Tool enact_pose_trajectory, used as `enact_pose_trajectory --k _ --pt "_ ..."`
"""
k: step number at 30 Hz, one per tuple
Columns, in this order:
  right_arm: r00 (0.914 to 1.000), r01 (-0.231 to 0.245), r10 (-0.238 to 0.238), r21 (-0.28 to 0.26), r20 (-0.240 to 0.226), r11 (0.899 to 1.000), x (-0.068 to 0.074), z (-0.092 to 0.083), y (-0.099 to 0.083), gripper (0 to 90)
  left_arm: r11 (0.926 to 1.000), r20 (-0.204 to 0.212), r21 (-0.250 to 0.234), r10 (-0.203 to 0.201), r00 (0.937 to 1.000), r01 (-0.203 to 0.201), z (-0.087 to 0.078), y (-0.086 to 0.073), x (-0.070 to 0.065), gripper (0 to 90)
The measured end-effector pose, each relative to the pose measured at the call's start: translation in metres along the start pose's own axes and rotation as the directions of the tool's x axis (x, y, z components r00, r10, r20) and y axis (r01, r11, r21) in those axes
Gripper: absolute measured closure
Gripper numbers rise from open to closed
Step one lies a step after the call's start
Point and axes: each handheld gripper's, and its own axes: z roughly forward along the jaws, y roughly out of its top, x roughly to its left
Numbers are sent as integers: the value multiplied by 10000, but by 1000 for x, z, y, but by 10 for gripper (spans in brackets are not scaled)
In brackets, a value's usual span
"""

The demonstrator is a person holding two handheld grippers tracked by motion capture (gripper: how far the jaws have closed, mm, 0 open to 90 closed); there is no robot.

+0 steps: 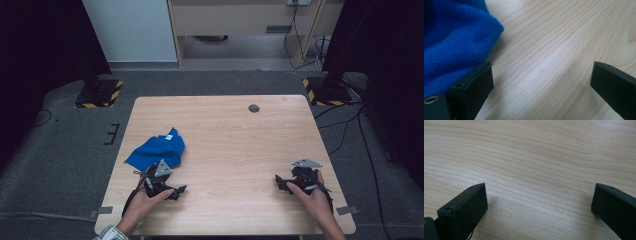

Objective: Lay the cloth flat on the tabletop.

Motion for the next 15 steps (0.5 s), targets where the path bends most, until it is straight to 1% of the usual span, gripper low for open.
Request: enact_pose_trajectory --k 1,3,8,10,13,15 --pt "10000 -8 8 10 -15 10000 0 0 0 6 10000 21 -69 57 10000 -57 0 2 -1 48" --pt "10000 23 -23 26 -51 10000 0 0 1 5 9995 109 -313 -66 9999 69 -2 5 0 48" --pt "9999 48 -47 24 -129 10000 0 2 2 6 9959 -263 -876 -249 9993 225 -13 7 4 57" --pt "9999 60 -60 24 -128 10000 0 1 2 6 9923 -346 -1187 -394 9986 351 -18 8 5 64" --pt "9999 59 -59 29 -124 10000 0 1 2 6 9874 -683 -1551 -435 9967 324 -28 10 6 66" --pt "9999 40 -40 34 -112 10000 0 1 2 6 9814 -970 -1873 -604 9935 413 -36 12 9 67"
